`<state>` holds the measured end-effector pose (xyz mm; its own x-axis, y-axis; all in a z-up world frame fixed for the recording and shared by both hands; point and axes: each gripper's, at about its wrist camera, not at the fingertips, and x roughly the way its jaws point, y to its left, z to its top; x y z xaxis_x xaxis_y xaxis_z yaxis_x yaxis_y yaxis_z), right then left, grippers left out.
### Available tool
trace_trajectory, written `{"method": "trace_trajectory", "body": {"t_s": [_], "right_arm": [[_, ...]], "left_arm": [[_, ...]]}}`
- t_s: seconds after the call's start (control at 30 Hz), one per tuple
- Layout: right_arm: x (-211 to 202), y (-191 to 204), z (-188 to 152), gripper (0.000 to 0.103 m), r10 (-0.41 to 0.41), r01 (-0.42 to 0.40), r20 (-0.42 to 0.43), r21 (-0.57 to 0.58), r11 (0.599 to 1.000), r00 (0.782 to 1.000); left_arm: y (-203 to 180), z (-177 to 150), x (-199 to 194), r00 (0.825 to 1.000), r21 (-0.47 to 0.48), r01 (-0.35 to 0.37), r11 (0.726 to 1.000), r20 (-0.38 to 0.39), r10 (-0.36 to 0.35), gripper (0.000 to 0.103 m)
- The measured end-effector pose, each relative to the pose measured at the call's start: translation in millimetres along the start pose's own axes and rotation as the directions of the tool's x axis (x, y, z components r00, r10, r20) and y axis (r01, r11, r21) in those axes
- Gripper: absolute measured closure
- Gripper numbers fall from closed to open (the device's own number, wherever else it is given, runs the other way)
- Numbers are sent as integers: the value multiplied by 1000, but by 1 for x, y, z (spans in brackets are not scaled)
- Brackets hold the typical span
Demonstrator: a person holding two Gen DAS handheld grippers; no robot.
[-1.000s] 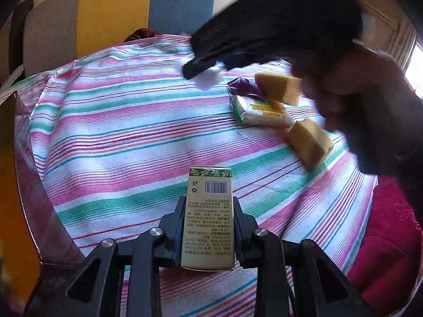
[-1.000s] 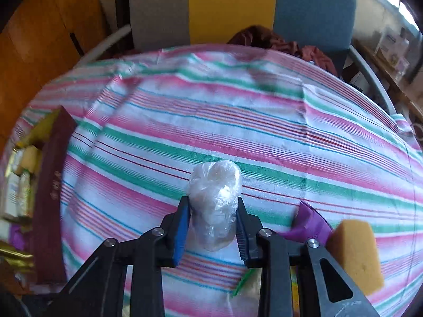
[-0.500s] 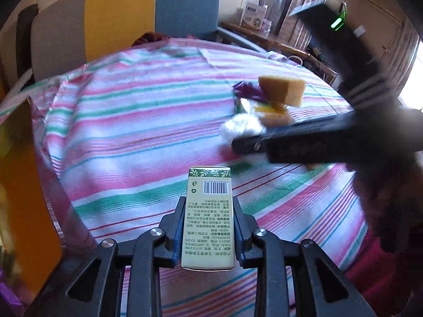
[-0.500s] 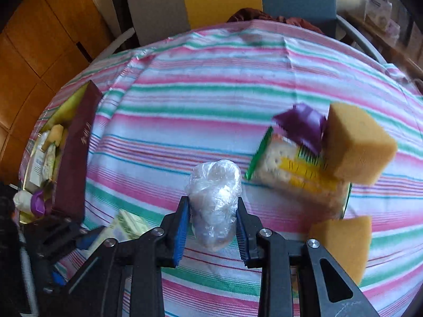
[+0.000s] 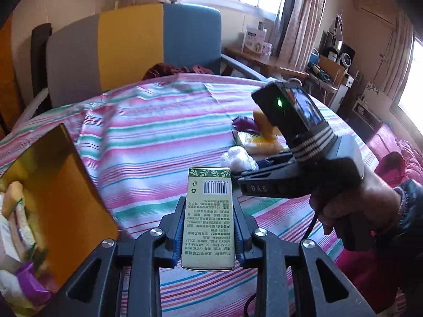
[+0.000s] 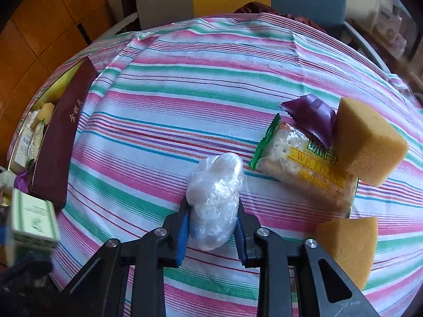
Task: Organize objects
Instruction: 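Carry the carton into the gold tray and release it with the left gripper while the right holds the bundle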
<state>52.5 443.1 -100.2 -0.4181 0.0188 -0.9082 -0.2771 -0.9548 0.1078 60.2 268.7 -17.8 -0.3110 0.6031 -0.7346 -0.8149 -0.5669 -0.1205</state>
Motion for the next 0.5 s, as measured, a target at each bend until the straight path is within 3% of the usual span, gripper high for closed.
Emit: {"method": "trace_trajectory", "body": {"t_s": [0.5], "right_arm": [[-1, 3, -2, 73, -31, 31, 22, -8, 999, 999]], "left_arm": [[45, -5, -26, 998, -111, -57, 992, 28, 60, 73]]}}
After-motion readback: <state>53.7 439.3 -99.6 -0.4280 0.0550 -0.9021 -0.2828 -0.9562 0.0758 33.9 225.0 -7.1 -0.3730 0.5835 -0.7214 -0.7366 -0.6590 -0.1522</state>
